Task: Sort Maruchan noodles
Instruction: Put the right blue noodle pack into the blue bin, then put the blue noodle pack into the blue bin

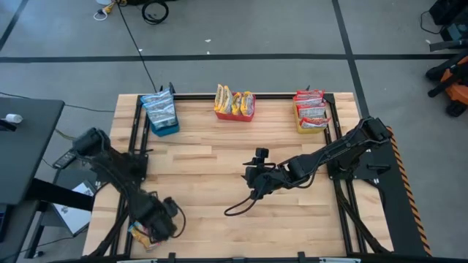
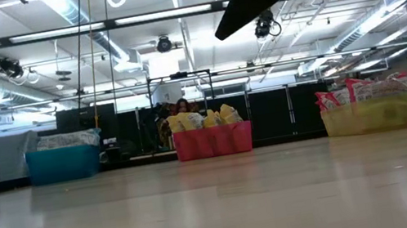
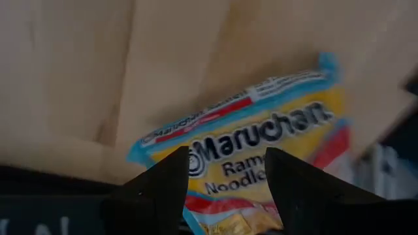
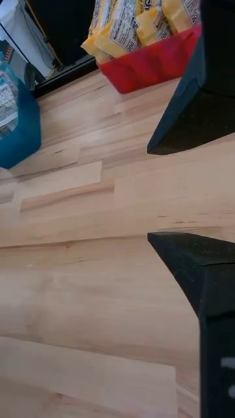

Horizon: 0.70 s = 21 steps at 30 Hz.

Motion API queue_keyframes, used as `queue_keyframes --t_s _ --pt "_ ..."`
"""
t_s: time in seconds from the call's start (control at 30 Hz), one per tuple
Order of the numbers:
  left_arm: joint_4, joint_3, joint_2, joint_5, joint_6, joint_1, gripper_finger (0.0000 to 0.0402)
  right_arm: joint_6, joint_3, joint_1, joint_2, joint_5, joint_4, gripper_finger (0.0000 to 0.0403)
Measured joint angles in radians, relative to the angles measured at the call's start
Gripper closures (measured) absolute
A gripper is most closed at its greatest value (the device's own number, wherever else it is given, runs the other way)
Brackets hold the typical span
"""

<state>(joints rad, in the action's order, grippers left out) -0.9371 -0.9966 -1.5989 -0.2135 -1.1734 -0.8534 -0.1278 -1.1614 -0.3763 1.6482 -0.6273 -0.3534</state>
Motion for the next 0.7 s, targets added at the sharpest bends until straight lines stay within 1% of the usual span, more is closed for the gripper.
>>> queue_keyframes --t_s 0.1,0.2,0.4,0.5,0.6,0.7 --pt "0.006 0.022 -0.037 -0.007 -0.118 -0.012 0.0195 0.000 0.000 0.000 0.000 0.000 0.000 0.0192" --pt "0.046 0.039 -0.050 -0.028 -0.180 -0.014 0.0189 0.000 0.000 0.000 0.000 0.000 0.000 0.0192" --pt "0.122 0.040 -0.049 -0.040 -0.229 -0.004 0.0151 -0.003 0.000 0.000 0.000 0.000 0.000 0.0192" --pt "0.121 0.040 -0.049 -0.087 -0.230 0.006 0.0131 0.000 0.000 0.000 0.000 0.001 0.000 0.0192" --pt "0.100 0.023 -0.041 -0.120 -0.231 0.009 0.0124 0.000 0.000 0.000 0.000 0.001 0.000 0.0192" --pt "0.088 -0.026 -0.037 -0.117 -0.248 0.006 0.0125 0.000 0.000 0.000 0.000 0.001 0.000 0.0192"
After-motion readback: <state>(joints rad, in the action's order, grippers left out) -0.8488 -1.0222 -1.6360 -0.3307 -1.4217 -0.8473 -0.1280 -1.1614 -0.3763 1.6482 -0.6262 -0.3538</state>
